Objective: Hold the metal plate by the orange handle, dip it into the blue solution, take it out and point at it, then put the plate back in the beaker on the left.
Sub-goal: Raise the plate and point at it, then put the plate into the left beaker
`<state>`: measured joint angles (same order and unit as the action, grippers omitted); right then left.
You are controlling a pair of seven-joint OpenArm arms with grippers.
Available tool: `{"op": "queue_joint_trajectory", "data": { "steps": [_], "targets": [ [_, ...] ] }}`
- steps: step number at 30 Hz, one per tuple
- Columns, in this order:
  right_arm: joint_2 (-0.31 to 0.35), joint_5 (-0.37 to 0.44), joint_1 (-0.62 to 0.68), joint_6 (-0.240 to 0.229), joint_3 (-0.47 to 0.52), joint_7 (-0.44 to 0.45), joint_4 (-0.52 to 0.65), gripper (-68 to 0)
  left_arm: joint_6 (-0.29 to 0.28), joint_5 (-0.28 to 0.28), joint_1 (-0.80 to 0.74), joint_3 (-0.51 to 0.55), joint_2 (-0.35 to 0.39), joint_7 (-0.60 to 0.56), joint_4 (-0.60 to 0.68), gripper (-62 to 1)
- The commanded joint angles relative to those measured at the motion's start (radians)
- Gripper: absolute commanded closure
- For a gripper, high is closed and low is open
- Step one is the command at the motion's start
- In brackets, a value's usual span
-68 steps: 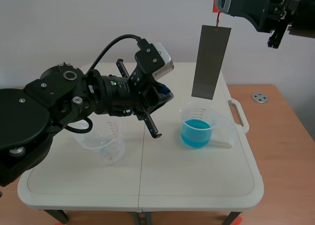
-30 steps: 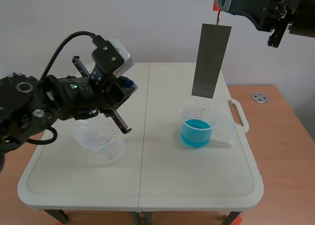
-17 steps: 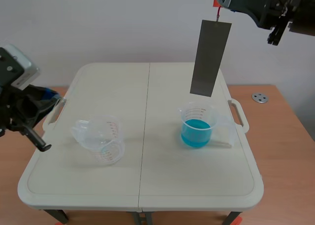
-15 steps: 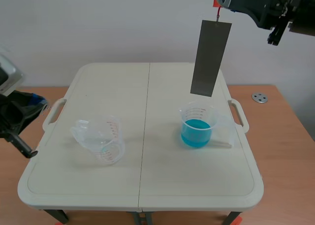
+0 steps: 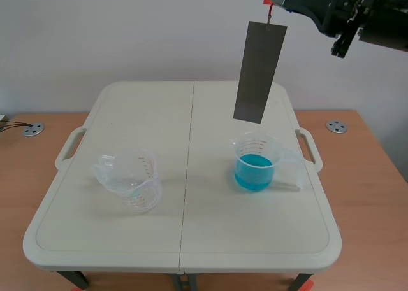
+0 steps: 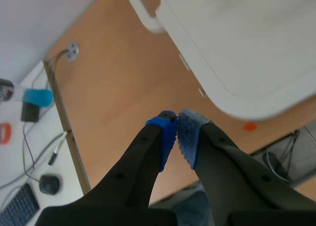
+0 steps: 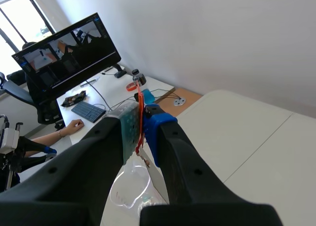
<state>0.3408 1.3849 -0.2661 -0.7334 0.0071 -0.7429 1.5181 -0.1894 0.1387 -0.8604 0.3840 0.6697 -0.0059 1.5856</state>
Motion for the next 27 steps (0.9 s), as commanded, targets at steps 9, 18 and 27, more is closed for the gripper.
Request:
{"op": "queue_joint_trajectory", "data": {
  "steps": [9,18,27],
  "targets": [
    [-0.053,0.028,-0.103,-0.012,-0.049,0.000,0.018,-1.5,0.016,0.019,-0.176,0.025,-0.076,-0.055,-0.051,-6.0],
    [-0.137,-0.028,-0.150,-0.012,-0.127,-0.009,0.018,-1.5,0.011,-0.001,-0.192,0.018,-0.201,-0.095,-0.161,-6.0],
    [-0.245,-0.107,-0.166,-0.012,-0.210,-0.019,0.018,-1.5,-0.034,-0.032,-0.171,-0.040,-0.260,-0.110,-0.269,-6.0]
  ]
}}
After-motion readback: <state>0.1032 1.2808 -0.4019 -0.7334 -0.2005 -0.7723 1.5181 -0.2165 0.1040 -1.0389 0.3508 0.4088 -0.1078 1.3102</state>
